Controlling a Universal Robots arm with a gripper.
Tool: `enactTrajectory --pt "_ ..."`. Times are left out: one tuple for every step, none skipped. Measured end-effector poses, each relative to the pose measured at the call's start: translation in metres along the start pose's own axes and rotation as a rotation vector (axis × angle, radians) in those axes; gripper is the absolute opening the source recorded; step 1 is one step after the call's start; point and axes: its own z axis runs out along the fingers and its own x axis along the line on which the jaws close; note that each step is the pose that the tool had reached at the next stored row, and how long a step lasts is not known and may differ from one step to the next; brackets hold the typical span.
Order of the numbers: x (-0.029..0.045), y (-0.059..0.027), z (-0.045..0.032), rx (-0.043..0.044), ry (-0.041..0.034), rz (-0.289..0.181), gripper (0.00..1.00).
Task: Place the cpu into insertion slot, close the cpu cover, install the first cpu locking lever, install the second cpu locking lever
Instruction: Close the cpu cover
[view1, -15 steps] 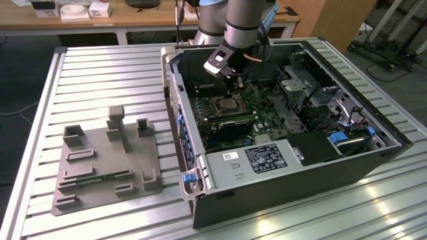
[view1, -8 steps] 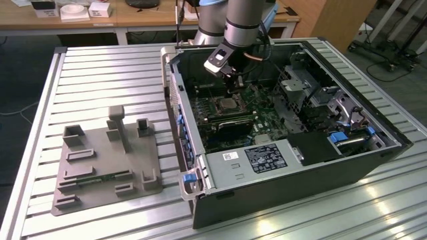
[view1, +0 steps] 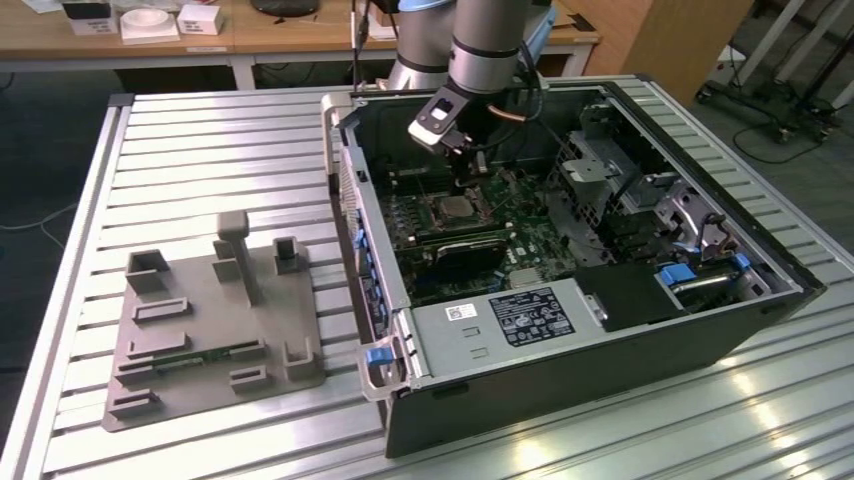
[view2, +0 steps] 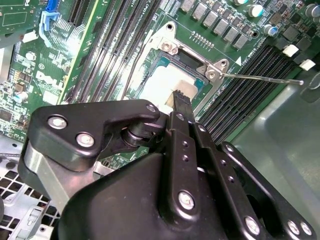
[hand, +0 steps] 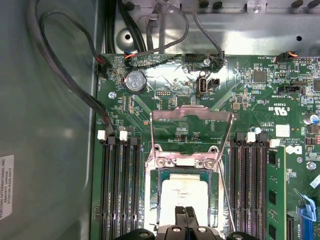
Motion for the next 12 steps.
enactTrajectory --pt "0.0 0.0005 0.0 0.0001 0.0 0.0 0.1" --pt "0.0 0.0014 0.0 0.0001 0.0 0.0 0.1" --pt "0.0 0.0025 0.0001 0.0 0.0 0.0 0.1" --pt "0.0 0.0038 0.0001 0.0 0.0001 0.0 0.1" --pt "0.0 0.0053 0.0001 0.0 0.0 0.0 0.1" --pt "-0.0001 0.0069 0.0002 0.0 0.0001 0.0 0.1" --pt "-0.0001 0.0086 0.0003 0.0 0.0002 0.0 0.1" --pt "-0.0001 0.0102 0.0003 -0.0001 0.0002 0.0 0.1" --pt "-0.0002 0.0118 0.0004 -0.0001 0.0002 0.0 0.1" --pt "-0.0002 0.0132 0.0004 -0.0001 0.0002 0.0 0.1" --pt "-0.0002 0.0144 0.0005 -0.0001 0.0002 0.0 0.1" --pt "-0.0002 0.0149 0.0005 -0.0001 0.0002 0.0 0.1"
